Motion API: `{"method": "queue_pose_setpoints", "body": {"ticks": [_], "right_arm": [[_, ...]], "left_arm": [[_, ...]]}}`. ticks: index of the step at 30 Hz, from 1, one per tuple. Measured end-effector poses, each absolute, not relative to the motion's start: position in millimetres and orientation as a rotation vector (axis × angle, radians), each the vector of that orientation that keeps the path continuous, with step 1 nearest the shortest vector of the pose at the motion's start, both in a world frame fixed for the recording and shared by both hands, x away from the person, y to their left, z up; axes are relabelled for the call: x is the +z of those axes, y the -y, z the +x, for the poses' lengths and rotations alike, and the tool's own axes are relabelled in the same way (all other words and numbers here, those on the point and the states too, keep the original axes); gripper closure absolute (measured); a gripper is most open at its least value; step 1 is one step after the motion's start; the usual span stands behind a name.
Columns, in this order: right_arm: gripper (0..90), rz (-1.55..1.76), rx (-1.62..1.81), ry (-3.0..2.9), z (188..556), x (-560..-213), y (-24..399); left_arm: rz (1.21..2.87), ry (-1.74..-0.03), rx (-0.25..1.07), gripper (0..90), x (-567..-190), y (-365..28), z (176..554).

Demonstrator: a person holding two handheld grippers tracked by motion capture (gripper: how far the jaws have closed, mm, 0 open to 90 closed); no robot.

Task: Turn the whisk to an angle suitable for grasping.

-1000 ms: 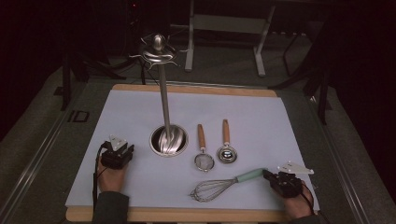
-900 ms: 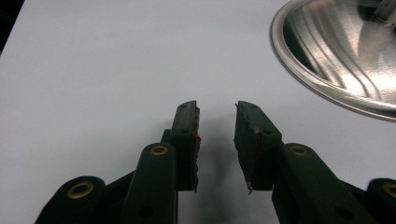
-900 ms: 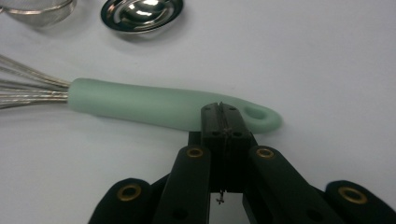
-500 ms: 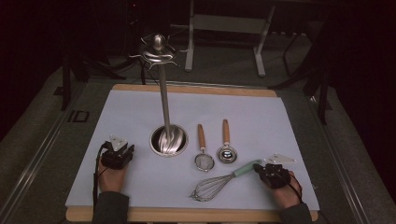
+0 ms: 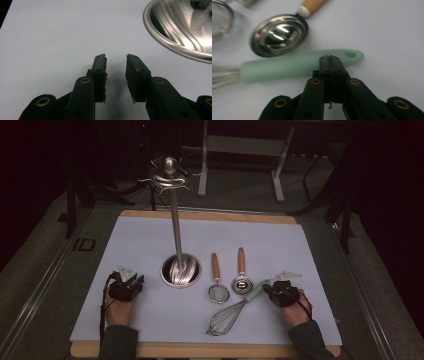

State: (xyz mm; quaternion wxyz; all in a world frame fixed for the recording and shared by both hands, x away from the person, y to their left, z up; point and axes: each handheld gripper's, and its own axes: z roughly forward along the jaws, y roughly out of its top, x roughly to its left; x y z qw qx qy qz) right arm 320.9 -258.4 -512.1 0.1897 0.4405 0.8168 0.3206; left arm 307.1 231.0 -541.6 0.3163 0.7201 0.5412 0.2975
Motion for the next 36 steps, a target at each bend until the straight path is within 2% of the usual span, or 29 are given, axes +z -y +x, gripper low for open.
{"method": "queue_pose_setpoints", "body": {"ticks": [16,36], "right_arm": [[89.9,1.027,1.041,-2.411,276.4,-507.2,208.0],[90.0,1.138,0.970,-2.342,293.2,-513.0,225.7]], "left_arm": [[1.902,-1.424,0.786,69.8,-541.8,-230.4,307.3],[1.905,-1.425,0.786,69.8,-541.8,-230.1,307.4]]}}
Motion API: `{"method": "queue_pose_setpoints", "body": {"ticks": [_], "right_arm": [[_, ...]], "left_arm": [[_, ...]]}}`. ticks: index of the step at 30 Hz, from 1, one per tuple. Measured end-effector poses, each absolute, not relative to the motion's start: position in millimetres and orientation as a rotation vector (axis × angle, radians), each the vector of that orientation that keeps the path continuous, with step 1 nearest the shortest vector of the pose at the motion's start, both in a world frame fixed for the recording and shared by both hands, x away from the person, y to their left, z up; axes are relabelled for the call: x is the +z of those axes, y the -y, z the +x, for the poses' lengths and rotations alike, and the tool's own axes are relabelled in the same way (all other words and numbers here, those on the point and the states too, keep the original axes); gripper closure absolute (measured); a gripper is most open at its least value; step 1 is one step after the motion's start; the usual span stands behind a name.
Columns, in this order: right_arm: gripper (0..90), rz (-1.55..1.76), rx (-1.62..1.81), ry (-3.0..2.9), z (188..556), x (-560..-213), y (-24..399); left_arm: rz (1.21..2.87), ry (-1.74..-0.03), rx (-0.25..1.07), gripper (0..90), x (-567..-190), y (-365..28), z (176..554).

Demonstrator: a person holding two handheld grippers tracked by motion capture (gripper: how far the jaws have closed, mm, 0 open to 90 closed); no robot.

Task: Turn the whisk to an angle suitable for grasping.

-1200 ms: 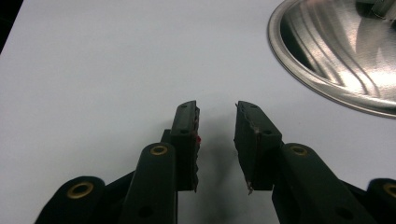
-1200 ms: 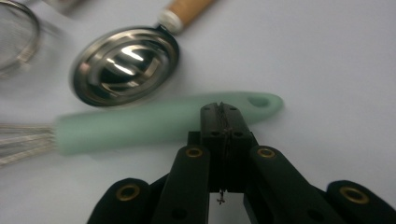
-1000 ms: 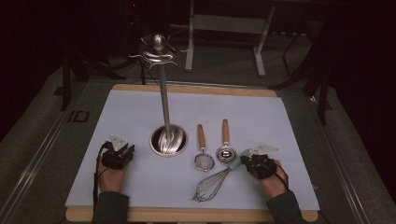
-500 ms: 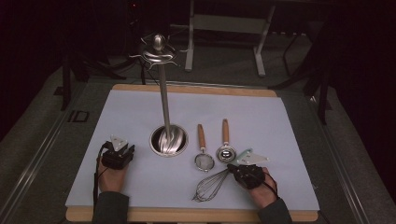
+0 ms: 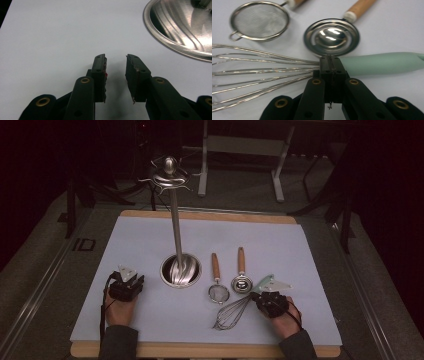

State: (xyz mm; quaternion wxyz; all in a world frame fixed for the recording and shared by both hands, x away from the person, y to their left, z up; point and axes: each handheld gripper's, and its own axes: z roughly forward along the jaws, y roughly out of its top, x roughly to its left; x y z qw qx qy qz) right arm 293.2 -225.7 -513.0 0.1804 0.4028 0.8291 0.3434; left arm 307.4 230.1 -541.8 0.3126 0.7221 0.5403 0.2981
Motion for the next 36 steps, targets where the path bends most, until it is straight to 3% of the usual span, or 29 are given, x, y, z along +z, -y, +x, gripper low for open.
{"method": "queue_pose_setpoints", "body": {"ticks": [19,20,21,22,24,33,36], "right_arm": [[88.9,1.320,0.879,-2.224,346.5,-506.8,257.0],[78.4,1.370,0.934,-2.203,351.1,-503.8,264.1],[72.8,1.398,0.958,-2.185,353.5,-501.8,267.5],[72.8,1.398,0.958,-2.185,353.5,-501.8,267.5],[56.9,1.447,0.974,-2.166,358.2,-499.8,270.5],[37.0,1.658,1.001,-2.107,374.1,-513.1,265.8],[35.6,1.705,0.990,-2.072,377.9,-516.8,263.6]], "left_arm": [[1.904,-1.427,0.783,69.7,-541.9,-230.3,307.6],[1.904,-1.429,0.783,69.7,-541.9,-230.2,307.7],[1.904,-1.429,0.783,69.6,-541.9,-230.2,307.7],[1.907,-1.429,0.784,69.5,-541.9,-230.2,307.7],[1.908,-1.428,0.786,69.3,-541.9,-230.0,307.7],[1.903,-1.431,0.784,68.4,-542.0,-230.1,307.8],[1.906,-1.432,0.783,68.3,-541.9,-230.2,307.9]]}}
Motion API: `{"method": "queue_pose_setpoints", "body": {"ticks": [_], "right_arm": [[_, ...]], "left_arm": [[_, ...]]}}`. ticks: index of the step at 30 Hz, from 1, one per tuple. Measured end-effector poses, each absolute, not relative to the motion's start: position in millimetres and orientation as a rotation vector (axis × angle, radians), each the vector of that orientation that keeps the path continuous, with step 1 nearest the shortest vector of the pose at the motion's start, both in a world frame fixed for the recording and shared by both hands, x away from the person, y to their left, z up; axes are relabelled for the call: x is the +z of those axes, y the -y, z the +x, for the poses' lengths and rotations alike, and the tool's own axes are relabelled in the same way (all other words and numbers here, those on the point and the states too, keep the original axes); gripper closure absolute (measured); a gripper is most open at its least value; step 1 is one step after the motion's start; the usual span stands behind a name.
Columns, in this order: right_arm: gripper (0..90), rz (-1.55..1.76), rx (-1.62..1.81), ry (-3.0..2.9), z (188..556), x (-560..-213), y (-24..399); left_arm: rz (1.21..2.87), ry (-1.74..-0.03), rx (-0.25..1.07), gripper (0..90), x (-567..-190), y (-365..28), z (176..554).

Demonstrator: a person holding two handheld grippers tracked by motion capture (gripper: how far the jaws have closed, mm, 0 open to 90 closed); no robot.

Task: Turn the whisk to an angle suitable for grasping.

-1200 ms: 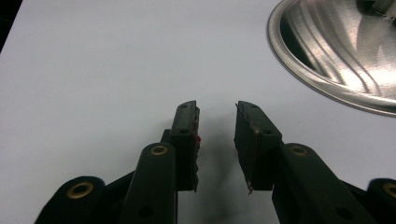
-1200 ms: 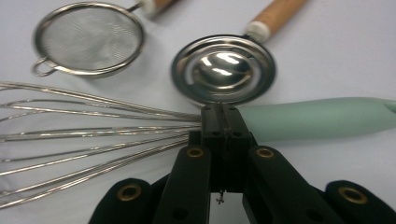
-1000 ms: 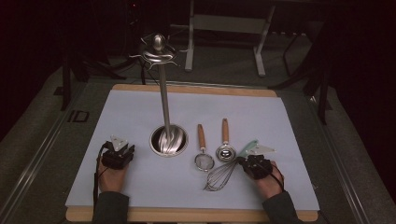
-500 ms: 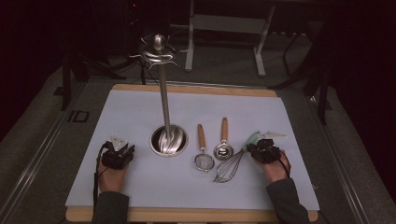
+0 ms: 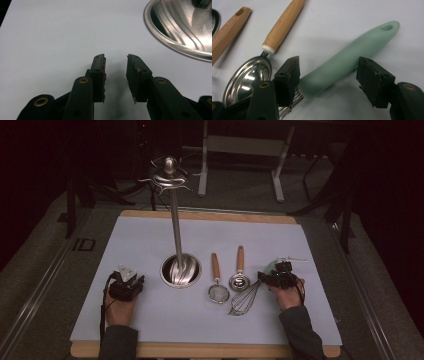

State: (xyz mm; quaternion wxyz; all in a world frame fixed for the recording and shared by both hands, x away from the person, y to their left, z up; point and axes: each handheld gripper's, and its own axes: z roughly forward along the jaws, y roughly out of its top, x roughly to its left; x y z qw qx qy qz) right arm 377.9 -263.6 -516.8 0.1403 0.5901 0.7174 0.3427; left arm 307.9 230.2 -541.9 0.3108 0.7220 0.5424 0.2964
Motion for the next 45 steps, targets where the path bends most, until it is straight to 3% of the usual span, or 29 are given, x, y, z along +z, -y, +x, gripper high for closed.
{"method": "queue_pose_setpoints", "body": {"ticks": [14,26,45], "right_arm": [[33.7,1.821,0.921,-2.064,384.1,-519.7,254.9],[50.8,1.820,0.899,-2.176,397.1,-514.3,262.1],[60.1,1.641,0.700,-2.387,418.0,-501.8,250.7]], "left_arm": [[1.911,-1.431,0.787,68.0,-542.0,-229.7,308.0],[1.909,-1.431,0.787,67.6,-542.1,-229.8,308.0],[1.906,-1.433,0.786,67.2,-542.0,-230.0,308.0]]}}
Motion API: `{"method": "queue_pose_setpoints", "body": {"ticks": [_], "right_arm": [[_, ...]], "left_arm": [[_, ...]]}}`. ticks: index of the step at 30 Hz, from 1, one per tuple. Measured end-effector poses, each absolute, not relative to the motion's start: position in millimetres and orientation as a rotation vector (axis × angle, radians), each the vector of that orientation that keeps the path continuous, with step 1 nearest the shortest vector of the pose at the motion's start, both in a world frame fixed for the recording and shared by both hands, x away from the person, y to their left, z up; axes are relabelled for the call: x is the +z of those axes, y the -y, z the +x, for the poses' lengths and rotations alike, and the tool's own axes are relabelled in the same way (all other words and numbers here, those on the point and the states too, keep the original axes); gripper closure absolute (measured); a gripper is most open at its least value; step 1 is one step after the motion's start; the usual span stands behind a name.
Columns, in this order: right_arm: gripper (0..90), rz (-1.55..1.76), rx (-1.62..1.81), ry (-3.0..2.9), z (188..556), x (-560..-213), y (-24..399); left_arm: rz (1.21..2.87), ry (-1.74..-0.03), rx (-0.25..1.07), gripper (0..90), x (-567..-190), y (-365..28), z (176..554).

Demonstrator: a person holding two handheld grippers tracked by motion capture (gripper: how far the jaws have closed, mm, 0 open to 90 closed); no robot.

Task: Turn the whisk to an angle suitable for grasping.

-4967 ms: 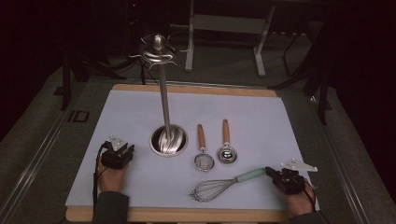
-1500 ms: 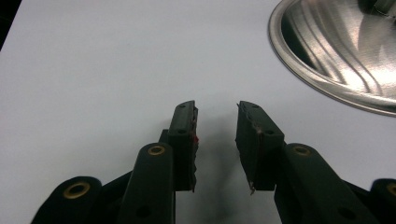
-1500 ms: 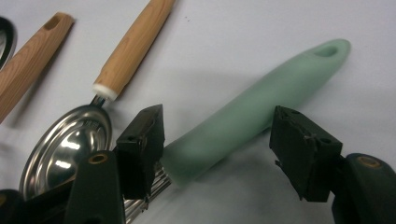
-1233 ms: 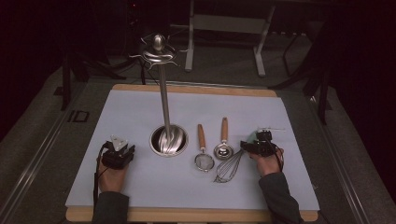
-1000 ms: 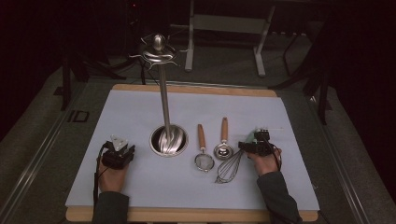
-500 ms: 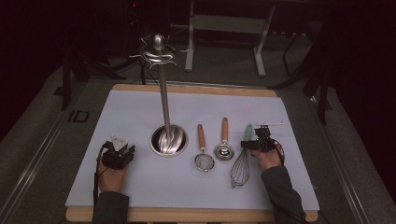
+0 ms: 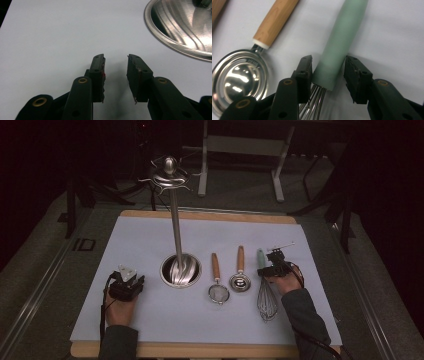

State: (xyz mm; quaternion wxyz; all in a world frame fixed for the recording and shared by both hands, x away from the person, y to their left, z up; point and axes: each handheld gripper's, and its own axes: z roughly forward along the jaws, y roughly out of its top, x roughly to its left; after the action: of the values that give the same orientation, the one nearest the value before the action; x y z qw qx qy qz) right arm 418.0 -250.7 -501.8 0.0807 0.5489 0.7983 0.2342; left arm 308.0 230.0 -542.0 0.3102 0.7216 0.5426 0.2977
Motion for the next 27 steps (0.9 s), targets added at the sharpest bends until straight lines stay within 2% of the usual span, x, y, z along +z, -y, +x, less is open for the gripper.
{"method": "queue_pose_setpoints", "body": {"ticks": [7,15,27], "right_arm": [[63.7,1.758,0.815,-2.463,423.3,-506.5,248.7],[68.2,1.853,0.753,-2.401,426.2,-504.9,241.2],[69.4,1.800,0.852,-2.342,415.9,-489.5,239.7]], "left_arm": [[1.906,-1.434,0.788,66.5,-542.0,-230.0,308.0],[1.907,-1.434,0.790,66.4,-542.0,-229.7,308.0],[1.906,-1.434,0.788,65.5,-541.9,-230.0,307.9]]}}
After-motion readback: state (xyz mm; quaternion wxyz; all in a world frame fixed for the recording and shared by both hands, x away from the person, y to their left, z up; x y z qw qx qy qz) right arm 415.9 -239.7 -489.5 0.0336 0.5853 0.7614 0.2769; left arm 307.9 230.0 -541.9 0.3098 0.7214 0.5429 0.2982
